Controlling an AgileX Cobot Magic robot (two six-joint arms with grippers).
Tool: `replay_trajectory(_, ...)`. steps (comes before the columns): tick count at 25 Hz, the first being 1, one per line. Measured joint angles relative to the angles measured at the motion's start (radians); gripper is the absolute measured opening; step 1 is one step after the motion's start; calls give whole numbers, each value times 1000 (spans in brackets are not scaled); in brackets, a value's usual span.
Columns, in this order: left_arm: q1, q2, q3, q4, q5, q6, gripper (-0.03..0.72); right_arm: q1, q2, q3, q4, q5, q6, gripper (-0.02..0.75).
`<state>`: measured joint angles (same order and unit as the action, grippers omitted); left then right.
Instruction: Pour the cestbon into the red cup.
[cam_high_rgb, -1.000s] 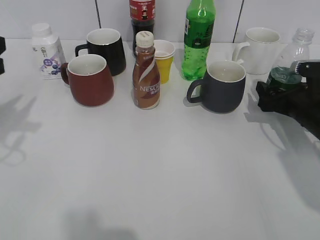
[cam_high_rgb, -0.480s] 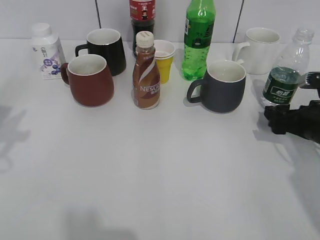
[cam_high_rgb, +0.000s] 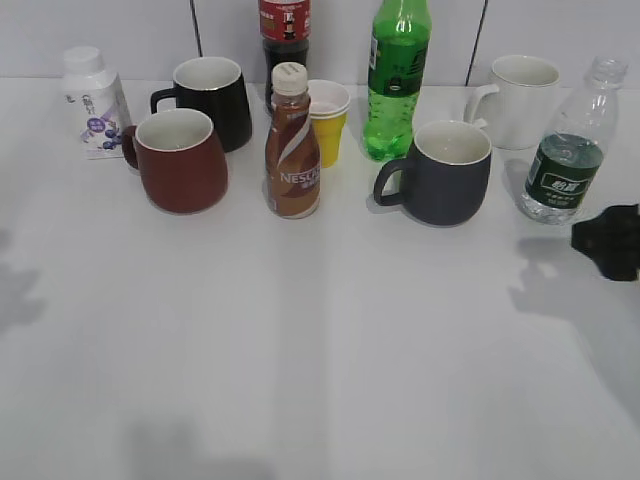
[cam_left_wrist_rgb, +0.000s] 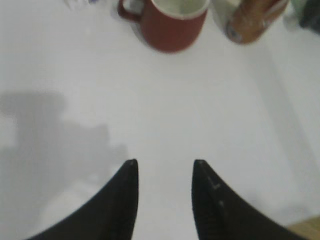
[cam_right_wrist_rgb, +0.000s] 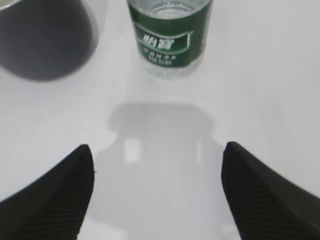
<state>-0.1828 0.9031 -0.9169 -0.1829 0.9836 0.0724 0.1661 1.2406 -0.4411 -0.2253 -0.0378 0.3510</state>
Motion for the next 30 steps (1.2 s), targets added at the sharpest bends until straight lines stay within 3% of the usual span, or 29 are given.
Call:
replay_trajectory(5,0,-62,-6,-25,137,-1,276,69,-253,-77,34,362,-9,589)
replay_trajectory(13,0,-276,-6,-59,231,-2,276,82,-612,-188,303,877,-304,589)
replay_trajectory(17,0,-402,-6,-60,235,-3,276,83,-799,-189,344,1070,-321,588)
replay_trajectory(23,0,-570,59,-15,236,-5,276,83,-1061,-189,333,1232,-325,588)
replay_trajectory(30,0,-653,265,75,194,-5,276,83,-1220,-127,282,1242,-326,588)
